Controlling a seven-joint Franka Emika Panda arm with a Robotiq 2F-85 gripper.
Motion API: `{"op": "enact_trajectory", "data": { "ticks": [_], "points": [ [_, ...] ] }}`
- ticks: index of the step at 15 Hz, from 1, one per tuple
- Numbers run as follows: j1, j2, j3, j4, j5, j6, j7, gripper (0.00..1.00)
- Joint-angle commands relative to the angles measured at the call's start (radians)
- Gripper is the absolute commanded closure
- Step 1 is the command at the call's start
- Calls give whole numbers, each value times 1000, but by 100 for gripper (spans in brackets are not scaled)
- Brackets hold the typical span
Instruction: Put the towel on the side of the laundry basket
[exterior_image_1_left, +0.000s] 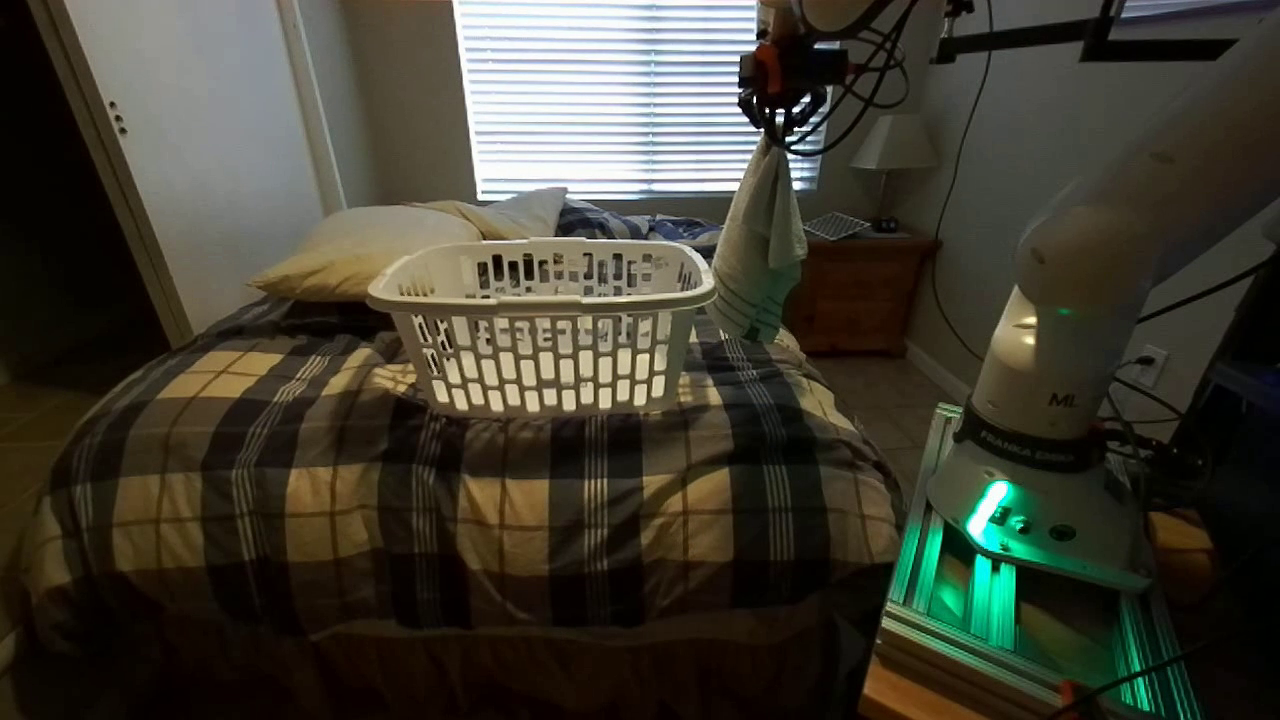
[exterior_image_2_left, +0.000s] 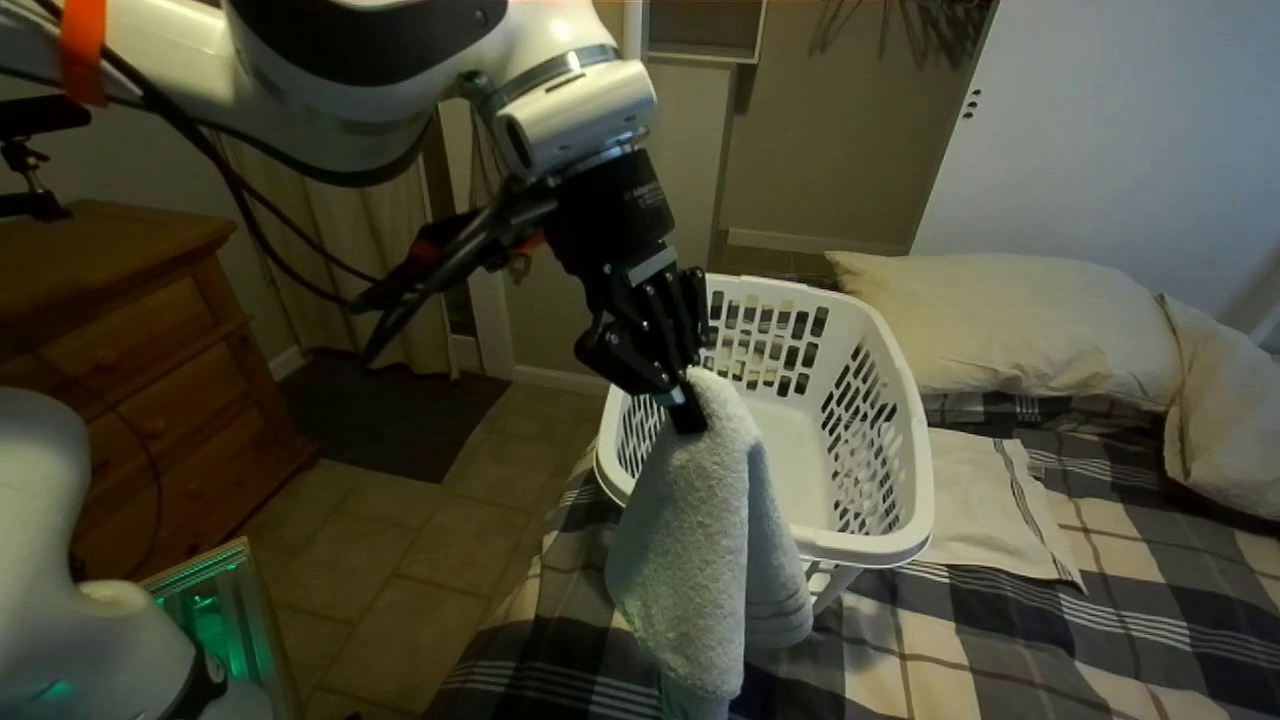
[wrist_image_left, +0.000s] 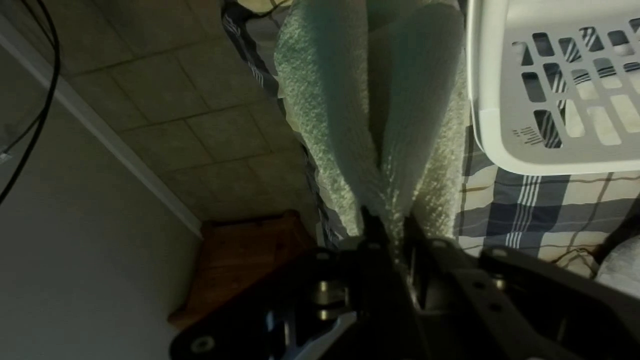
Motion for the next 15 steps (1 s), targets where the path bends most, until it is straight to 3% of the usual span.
{"op": "enact_trajectory", "data": {
  "ticks": [1, 10, 15],
  "points": [
    [-40, 2, 33, -1, 22, 10, -17, 97],
    [-66, 141, 9, 152, 297, 65, 5, 97],
    [-82, 258, 8, 230, 378, 101, 35, 97]
  ]
}}
